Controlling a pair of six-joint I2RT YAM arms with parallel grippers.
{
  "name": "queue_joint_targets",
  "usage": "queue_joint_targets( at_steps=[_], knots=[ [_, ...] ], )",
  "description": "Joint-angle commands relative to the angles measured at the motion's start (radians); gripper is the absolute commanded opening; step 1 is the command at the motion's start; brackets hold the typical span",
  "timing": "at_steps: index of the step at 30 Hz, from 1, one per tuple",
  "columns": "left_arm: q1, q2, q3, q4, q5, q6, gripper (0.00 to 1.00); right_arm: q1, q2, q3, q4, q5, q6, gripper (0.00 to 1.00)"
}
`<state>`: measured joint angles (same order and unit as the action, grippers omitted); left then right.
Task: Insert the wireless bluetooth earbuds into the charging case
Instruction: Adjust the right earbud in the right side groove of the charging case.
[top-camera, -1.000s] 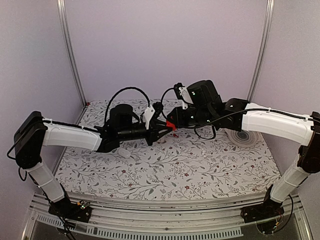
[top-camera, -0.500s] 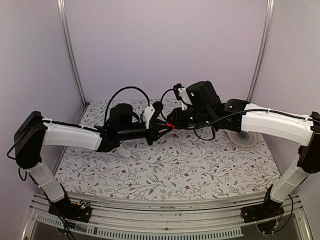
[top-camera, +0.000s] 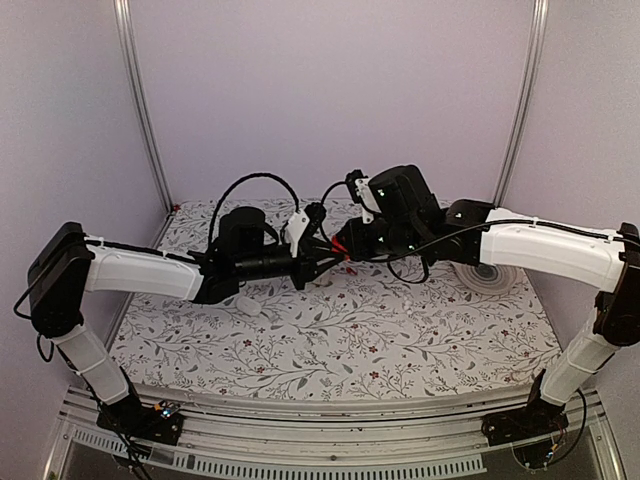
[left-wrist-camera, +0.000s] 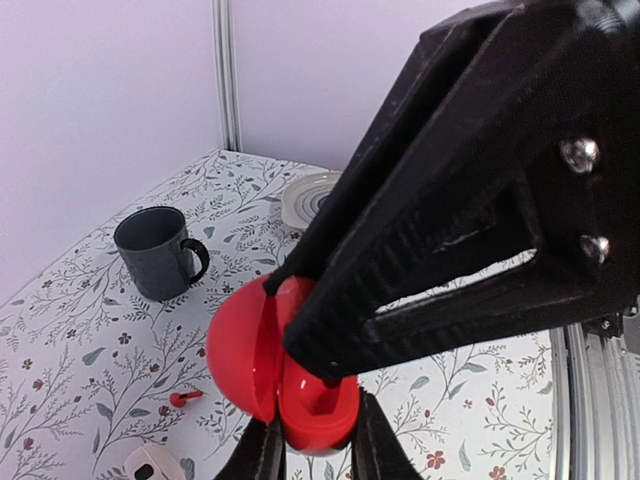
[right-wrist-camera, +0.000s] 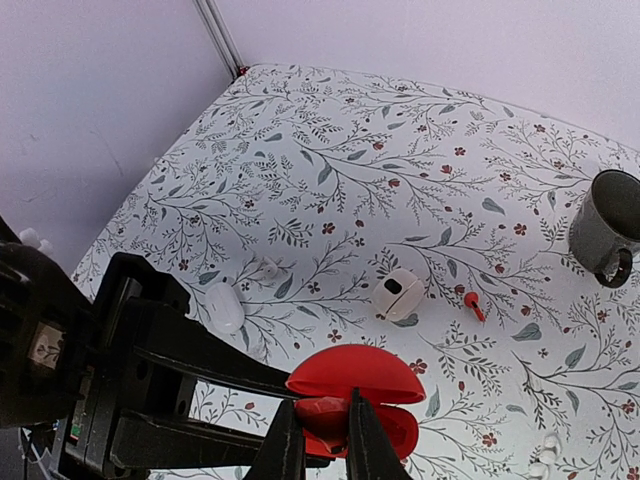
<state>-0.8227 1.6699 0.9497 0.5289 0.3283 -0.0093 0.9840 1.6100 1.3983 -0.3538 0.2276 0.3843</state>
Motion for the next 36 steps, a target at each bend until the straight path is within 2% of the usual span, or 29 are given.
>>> queue_joint_targets(
  at_steps=[1,12,17,19,28,36],
  knots=[
    [0.014,-0.030,0.026,0.008,-0.001,-0.008,0.00,0.014,0.022,0.006,-0.029,0.024,-0.014,0.06],
    [0.017,-0.039,0.029,0.010,-0.011,-0.010,0.00,0.026,0.042,0.020,-0.037,0.029,-0.022,0.07],
    [0.017,-0.042,0.029,0.015,-0.015,-0.008,0.00,0.029,0.046,0.027,-0.041,0.023,-0.027,0.18],
    [0.016,-0.043,0.027,0.018,-0.014,-0.008,0.00,0.029,0.045,0.030,-0.041,0.018,-0.028,0.25],
    [0.016,-0.050,-0.013,0.064,-0.026,0.004,0.00,0.017,0.030,0.047,-0.036,-0.051,-0.002,0.32],
    [0.018,-0.040,-0.058,0.129,-0.057,0.023,0.00,-0.043,-0.066,0.001,-0.004,-0.152,0.055,0.43]
  ],
)
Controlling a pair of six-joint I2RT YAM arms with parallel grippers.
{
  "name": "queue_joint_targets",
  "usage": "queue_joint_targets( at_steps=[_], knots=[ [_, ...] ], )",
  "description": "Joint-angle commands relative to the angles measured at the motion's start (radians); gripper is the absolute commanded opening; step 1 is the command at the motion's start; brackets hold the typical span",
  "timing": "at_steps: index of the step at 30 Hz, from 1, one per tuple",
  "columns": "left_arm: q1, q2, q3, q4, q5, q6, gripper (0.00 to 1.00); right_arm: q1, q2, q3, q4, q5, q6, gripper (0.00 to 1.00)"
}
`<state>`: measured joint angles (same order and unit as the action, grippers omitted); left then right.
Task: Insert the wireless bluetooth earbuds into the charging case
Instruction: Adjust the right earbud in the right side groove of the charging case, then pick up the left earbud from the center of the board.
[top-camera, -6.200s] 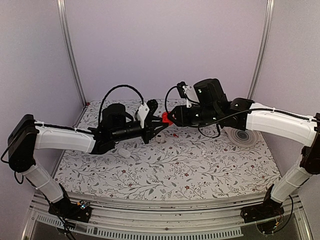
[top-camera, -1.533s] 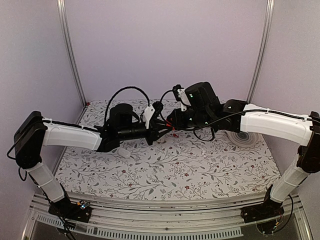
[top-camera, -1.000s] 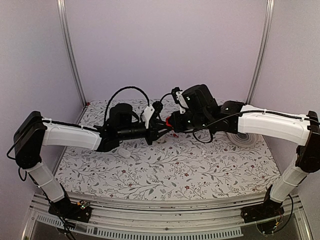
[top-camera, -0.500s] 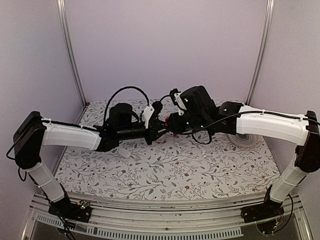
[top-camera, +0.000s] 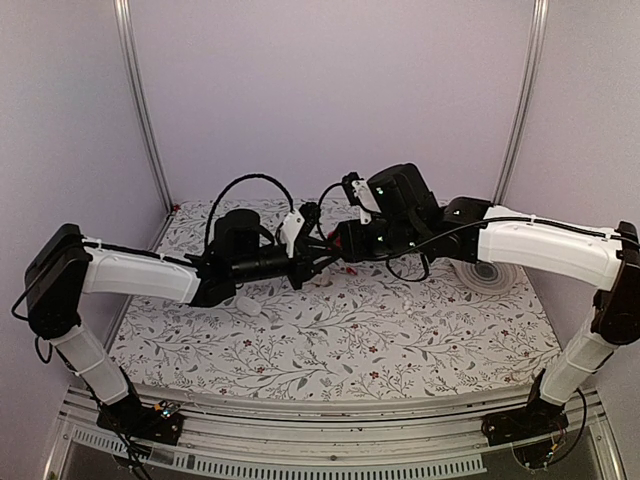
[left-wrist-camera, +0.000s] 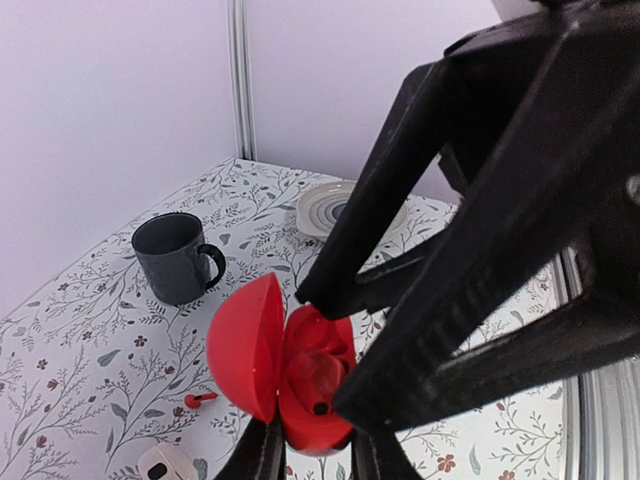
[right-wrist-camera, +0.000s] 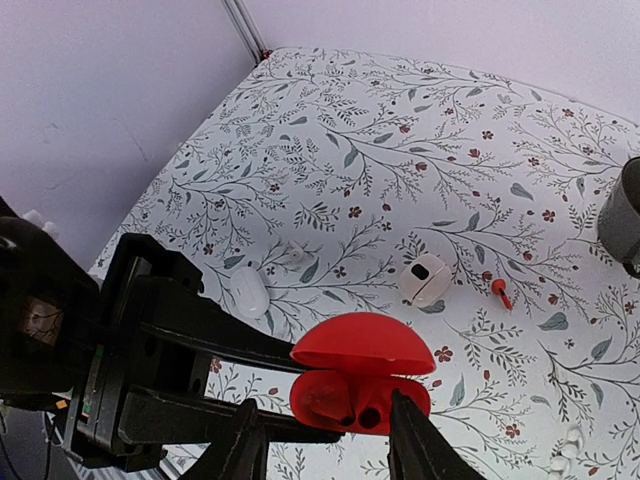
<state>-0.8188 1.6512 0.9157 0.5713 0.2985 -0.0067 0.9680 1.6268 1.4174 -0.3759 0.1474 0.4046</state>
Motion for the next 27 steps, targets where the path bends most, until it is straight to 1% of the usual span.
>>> queue_joint_targets(
  at_steps=[1,8,12,15,18,22,27],
  knots=[
    [0.015,-0.019,-0.029,0.095,-0.032,0.024,0.00,-0.034,-0.097,-0.025,0.022,-0.081,0.039,0.45],
    [0.022,-0.034,-0.111,0.198,-0.071,0.072,0.00,-0.132,-0.170,-0.116,0.048,-0.158,0.080,0.51],
    [0.026,-0.061,-0.146,0.223,-0.108,0.078,0.00,-0.215,-0.129,-0.145,0.050,-0.195,0.100,0.50],
    [0.033,-0.095,-0.169,0.225,-0.155,0.080,0.00,-0.248,-0.030,-0.129,0.053,-0.210,0.094,0.48],
    [0.044,-0.141,-0.197,0.218,-0.189,0.072,0.00,-0.253,0.119,-0.069,0.048,-0.207,0.066,0.43],
    [0.059,-0.207,-0.236,0.199,-0.196,0.057,0.00,-0.253,0.307,0.060,0.021,-0.187,0.037,0.40],
    [0.066,-0.254,-0.259,0.158,-0.201,0.053,0.00,-0.254,0.495,0.224,-0.036,-0.114,0.010,0.39]
  ],
)
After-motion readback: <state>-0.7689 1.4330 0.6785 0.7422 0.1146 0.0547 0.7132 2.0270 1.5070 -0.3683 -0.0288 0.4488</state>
